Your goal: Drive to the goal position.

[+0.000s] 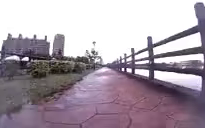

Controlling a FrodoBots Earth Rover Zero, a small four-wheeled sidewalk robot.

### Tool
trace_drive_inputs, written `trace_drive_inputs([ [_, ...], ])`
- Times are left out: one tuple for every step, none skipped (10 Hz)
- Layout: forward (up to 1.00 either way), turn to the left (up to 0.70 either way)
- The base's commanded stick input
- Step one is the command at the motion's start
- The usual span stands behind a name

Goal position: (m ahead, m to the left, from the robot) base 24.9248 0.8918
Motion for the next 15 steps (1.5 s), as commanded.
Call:
trace_drive_inputs([
  [1.0, -0.01],
  [1.0, -0.01],
  [1.0, -0.01],
  [1.0, -0.01],
  [1.0, -0.01],
  [1.0, -0.01],
  [1.0, -0.01],
  [1.0, -0.01],
  [1.0, -0.01],
  [1.0, -0.01],
  [1.0, -0.13],
  [1.0, -0.26],
  [1.0, -0.25],
  [1.0, -0.02],
  [1.0, -0.01],
])
